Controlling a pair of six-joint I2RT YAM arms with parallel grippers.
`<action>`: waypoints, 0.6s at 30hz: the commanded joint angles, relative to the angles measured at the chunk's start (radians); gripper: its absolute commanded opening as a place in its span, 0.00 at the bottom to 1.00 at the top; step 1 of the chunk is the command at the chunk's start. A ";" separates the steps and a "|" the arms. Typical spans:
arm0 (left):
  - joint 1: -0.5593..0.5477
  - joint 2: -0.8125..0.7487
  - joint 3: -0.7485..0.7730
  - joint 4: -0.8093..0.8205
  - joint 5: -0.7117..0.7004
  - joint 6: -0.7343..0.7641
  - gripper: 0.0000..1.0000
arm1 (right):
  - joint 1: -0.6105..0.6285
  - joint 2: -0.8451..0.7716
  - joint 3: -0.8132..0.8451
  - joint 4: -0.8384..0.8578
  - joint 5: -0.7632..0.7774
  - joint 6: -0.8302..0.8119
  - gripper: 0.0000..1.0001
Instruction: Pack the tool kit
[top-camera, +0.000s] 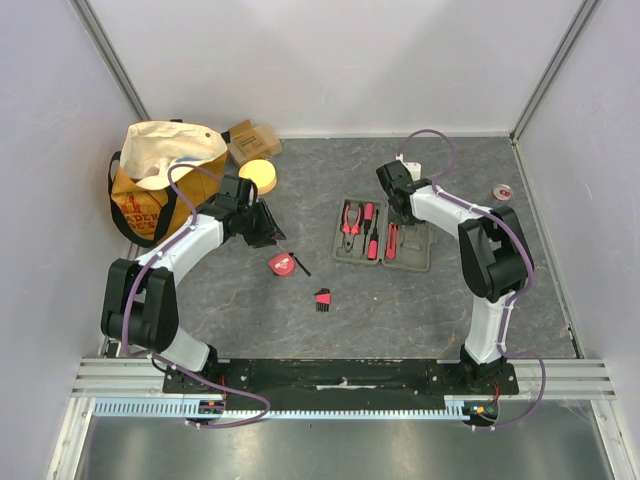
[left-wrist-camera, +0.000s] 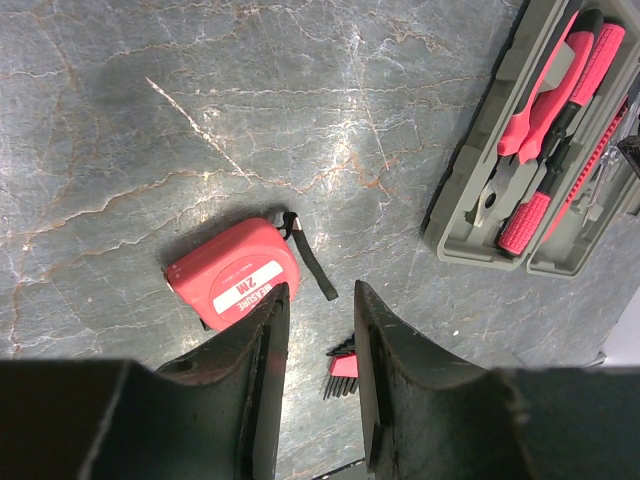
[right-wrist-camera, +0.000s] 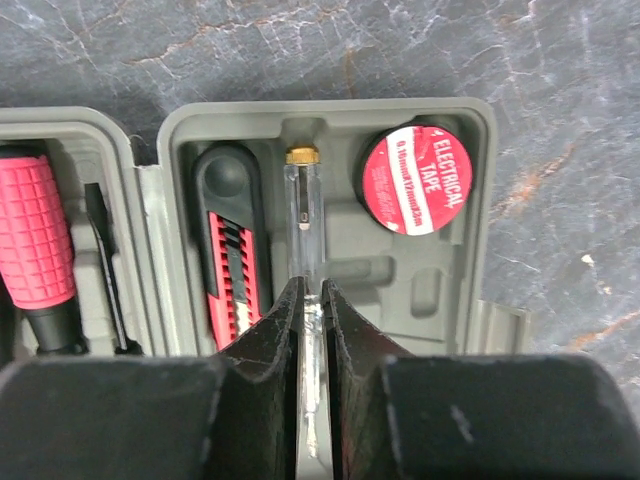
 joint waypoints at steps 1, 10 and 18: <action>0.006 -0.007 0.021 0.014 0.019 0.046 0.38 | -0.016 0.037 0.003 0.028 -0.006 0.016 0.15; 0.006 -0.006 0.029 0.010 0.021 0.051 0.38 | -0.016 0.078 0.023 0.058 0.009 -0.016 0.10; 0.006 0.001 0.035 0.011 0.038 0.054 0.38 | -0.018 0.072 0.019 0.071 -0.017 -0.021 0.05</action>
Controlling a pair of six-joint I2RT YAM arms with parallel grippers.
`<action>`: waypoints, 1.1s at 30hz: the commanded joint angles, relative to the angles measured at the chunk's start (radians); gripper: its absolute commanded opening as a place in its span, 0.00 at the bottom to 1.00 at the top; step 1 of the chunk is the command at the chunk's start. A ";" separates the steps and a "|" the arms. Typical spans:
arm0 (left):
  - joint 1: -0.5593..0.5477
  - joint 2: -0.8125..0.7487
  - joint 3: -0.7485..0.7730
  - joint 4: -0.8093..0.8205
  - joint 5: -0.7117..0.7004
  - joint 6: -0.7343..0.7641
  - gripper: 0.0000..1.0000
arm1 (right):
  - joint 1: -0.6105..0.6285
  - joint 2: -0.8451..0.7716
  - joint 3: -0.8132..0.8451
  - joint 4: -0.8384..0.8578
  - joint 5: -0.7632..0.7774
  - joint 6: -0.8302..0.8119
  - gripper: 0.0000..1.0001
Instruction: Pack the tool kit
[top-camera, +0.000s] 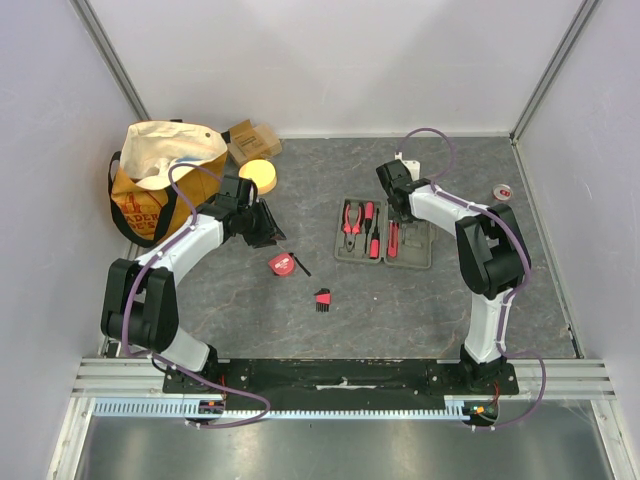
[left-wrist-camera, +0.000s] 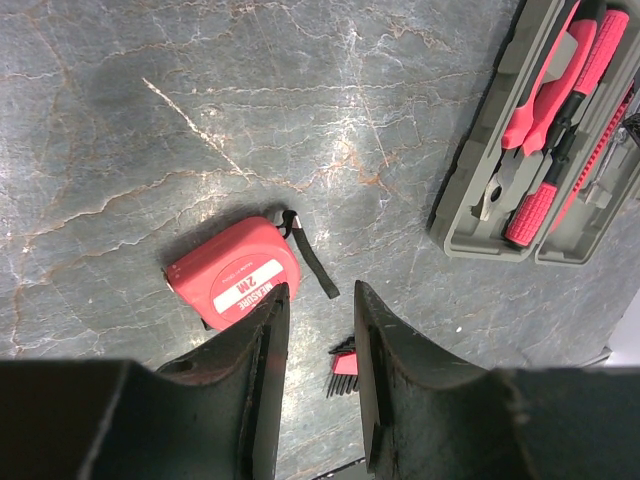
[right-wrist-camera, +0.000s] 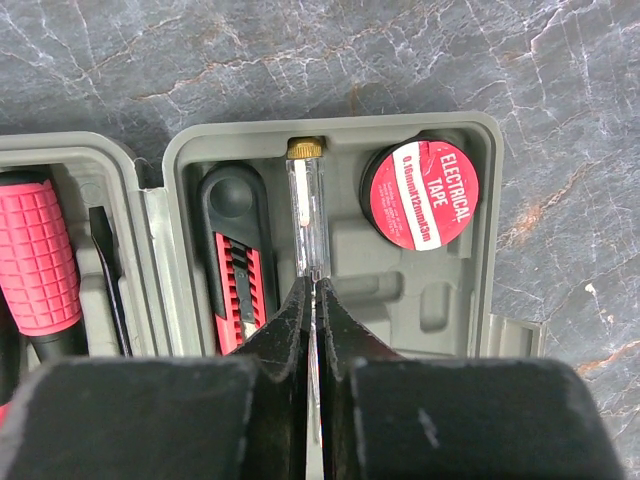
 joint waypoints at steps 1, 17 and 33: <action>0.006 -0.001 0.035 0.013 0.033 0.041 0.38 | -0.008 0.031 0.007 0.020 -0.031 0.000 0.05; 0.006 0.002 0.029 0.015 0.045 0.042 0.38 | -0.042 0.070 -0.151 0.043 -0.168 0.084 0.01; 0.006 -0.044 0.050 0.020 0.010 0.047 0.39 | -0.044 -0.064 0.241 -0.109 -0.053 0.040 0.51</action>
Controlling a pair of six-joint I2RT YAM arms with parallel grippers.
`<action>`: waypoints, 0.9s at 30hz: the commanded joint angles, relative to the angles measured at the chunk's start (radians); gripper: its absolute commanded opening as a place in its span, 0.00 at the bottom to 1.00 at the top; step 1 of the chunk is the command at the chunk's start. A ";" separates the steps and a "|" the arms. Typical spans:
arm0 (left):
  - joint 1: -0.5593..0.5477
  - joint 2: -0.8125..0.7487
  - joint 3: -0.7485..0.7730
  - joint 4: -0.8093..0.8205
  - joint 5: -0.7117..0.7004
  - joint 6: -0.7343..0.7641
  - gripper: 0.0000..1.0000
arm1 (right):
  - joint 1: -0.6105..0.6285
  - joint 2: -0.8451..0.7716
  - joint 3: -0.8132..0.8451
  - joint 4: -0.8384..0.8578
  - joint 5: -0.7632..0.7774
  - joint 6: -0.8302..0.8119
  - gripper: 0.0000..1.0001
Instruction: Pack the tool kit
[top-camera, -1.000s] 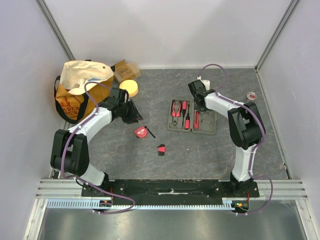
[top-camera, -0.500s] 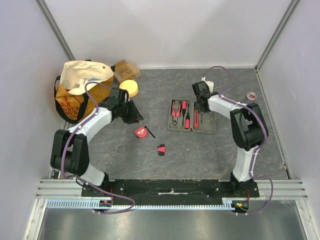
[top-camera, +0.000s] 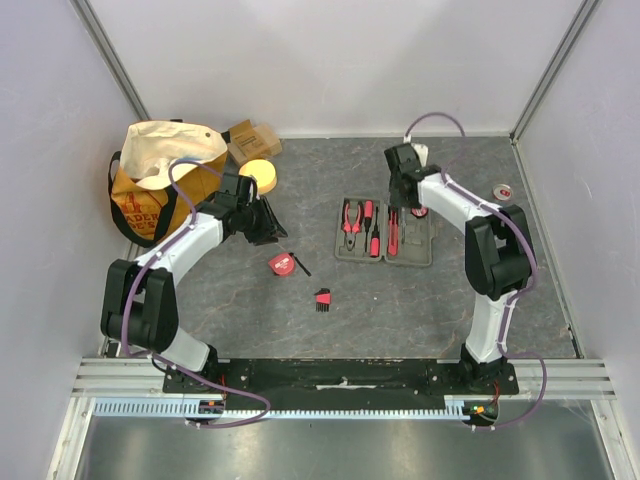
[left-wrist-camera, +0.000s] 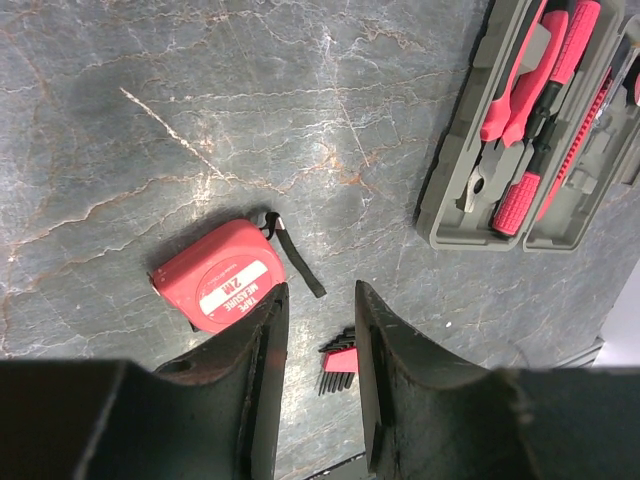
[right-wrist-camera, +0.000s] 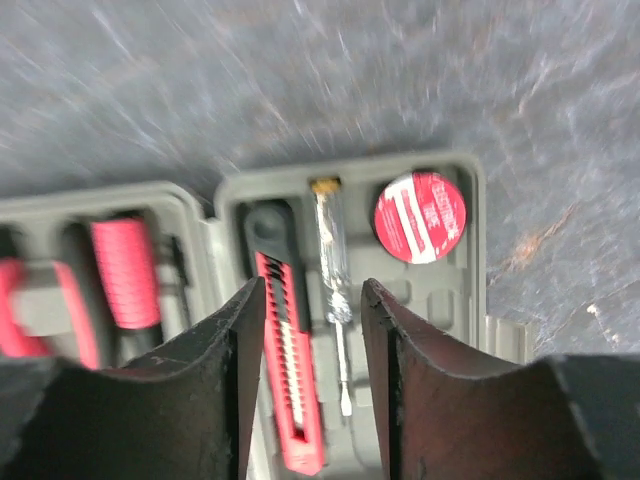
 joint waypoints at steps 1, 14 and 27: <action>0.006 -0.057 0.030 0.022 -0.029 0.033 0.39 | 0.000 -0.039 0.237 -0.134 0.029 0.001 0.56; 0.004 -0.296 -0.083 0.051 -0.115 0.021 0.40 | 0.326 -0.266 0.047 -0.199 0.073 0.054 0.98; 0.006 -0.612 -0.200 -0.044 -0.128 0.048 0.42 | 0.692 -0.156 -0.056 -0.265 0.091 0.407 0.98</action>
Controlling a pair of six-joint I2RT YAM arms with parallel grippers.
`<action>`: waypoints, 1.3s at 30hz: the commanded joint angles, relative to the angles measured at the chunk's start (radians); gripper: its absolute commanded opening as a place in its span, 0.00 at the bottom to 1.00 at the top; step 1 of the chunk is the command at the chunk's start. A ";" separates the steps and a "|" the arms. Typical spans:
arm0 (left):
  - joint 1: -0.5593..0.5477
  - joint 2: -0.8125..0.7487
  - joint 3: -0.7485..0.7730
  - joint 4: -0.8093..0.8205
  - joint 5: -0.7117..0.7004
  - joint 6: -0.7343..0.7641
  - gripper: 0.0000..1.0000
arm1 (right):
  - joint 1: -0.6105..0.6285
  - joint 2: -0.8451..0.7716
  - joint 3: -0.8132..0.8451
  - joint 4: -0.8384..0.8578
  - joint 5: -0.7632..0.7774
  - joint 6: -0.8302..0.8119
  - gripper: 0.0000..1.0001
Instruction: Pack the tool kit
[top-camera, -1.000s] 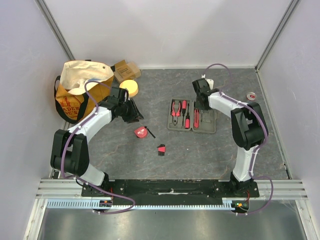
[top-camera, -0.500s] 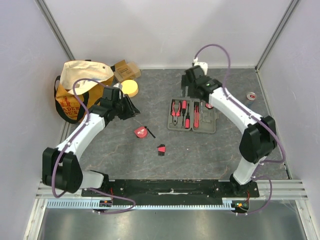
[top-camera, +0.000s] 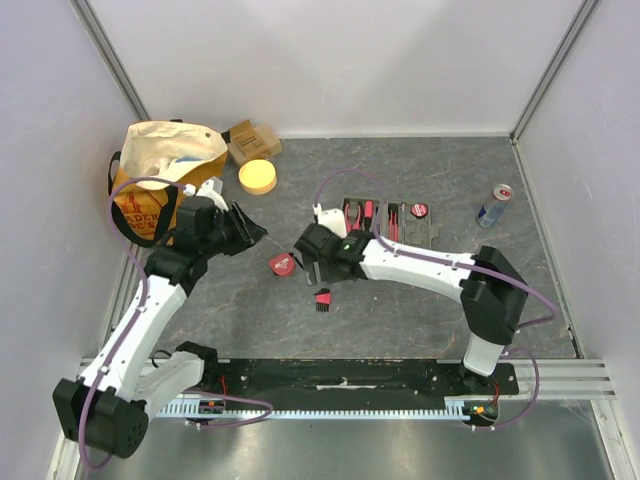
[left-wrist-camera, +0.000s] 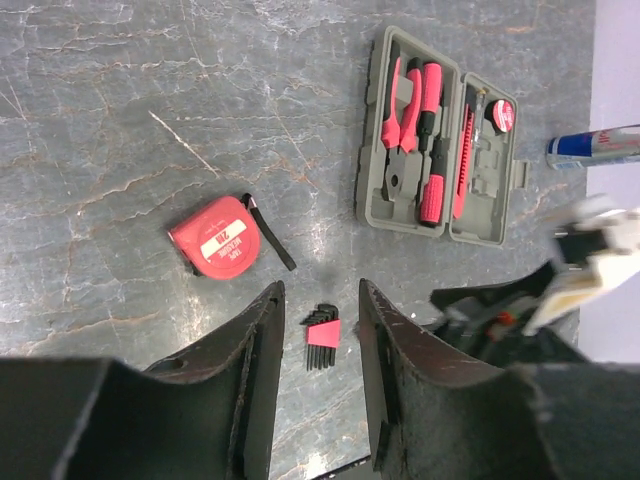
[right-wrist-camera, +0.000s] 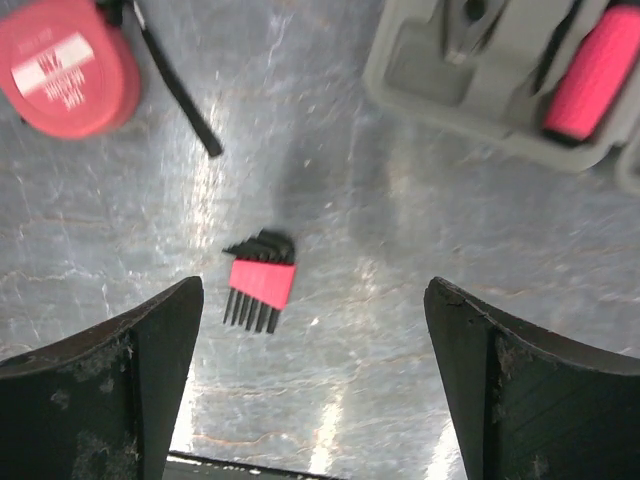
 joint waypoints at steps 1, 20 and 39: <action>0.006 -0.093 -0.040 -0.041 -0.009 0.043 0.43 | 0.064 0.057 0.013 -0.044 0.032 0.173 0.98; 0.006 -0.291 -0.163 -0.105 0.061 0.019 0.43 | 0.104 0.180 -0.036 0.036 -0.055 0.336 0.80; 0.006 -0.253 -0.198 -0.078 0.112 0.054 0.43 | 0.103 0.249 -0.012 0.016 -0.031 0.353 0.49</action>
